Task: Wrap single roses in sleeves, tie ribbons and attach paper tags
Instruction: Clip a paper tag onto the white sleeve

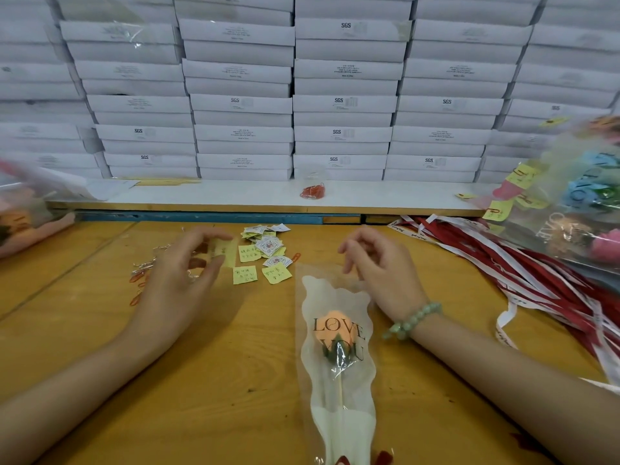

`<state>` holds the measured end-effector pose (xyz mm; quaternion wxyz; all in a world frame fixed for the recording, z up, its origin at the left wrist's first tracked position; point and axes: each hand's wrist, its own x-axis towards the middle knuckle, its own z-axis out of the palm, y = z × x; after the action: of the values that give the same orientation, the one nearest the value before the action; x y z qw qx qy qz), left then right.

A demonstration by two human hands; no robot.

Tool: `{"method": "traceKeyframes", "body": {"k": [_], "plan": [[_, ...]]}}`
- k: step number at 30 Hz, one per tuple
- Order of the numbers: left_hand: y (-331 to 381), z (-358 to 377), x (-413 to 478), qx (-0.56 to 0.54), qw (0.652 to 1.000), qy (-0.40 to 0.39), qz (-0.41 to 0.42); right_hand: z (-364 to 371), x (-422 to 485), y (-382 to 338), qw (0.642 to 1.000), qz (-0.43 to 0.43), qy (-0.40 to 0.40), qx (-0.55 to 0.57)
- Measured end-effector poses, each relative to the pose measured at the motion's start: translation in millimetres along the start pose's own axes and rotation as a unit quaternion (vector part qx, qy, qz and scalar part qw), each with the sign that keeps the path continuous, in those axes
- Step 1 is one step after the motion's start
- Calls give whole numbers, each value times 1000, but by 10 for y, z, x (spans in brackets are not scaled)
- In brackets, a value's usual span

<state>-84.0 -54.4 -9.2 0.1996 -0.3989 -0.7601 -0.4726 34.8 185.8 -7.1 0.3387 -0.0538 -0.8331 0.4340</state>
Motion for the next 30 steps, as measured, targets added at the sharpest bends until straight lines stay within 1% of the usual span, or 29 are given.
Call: {"method": "traceKeyframes", "body": {"k": [1, 3, 4, 6, 8, 10, 14, 17, 18, 20, 23, 25, 27, 30], "plan": [[63, 29, -20, -21, 1000, -8, 5, 18, -40, -49, 997, -60, -15, -53], [159, 91, -71, -49, 998, -37, 26, 49, -112, -149, 969, -182, -56, -155], [191, 118, -103, -51, 996, -57, 41, 66, -139, -187, 950, -240, -83, -184], [224, 149, -156, -34, 992, -94, 74, 100, -178, -245, 910, -336, -138, -201], [232, 147, -187, -10, 989, -113, 98, 131, -192, -278, 885, -372, -192, -201], [235, 134, -207, 14, 986, -112, 121, 144, -194, -275, 881, -372, -214, -199], [245, 135, -210, 24, 985, -104, 137, 148, -203, -242, 902, -333, -215, -169], [250, 150, -191, 15, 985, -108, 136, 164, -195, -223, 931, -284, -203, -107], [253, 153, -184, 10, 985, -111, 134, 164, -188, -222, 942, -263, -190, -83], [250, 144, -160, -5, 986, -113, 119, 150, -166, -214, 966, -215, -138, -42], [153, 65, -48, -22, 997, -61, 47, 103, -105, -159, 992, -109, -46, 39], [-9, -33, 74, -21, 1000, -17, -10, 72, -52, -108, 995, -25, -12, 99], [-220, -157, 195, 17, 999, 6, -51, 45, -4, -56, 991, 47, 1, 129], [-578, -368, 283, 91, 989, -15, -116, 29, 33, 23, 984, 125, -6, 129]]}}
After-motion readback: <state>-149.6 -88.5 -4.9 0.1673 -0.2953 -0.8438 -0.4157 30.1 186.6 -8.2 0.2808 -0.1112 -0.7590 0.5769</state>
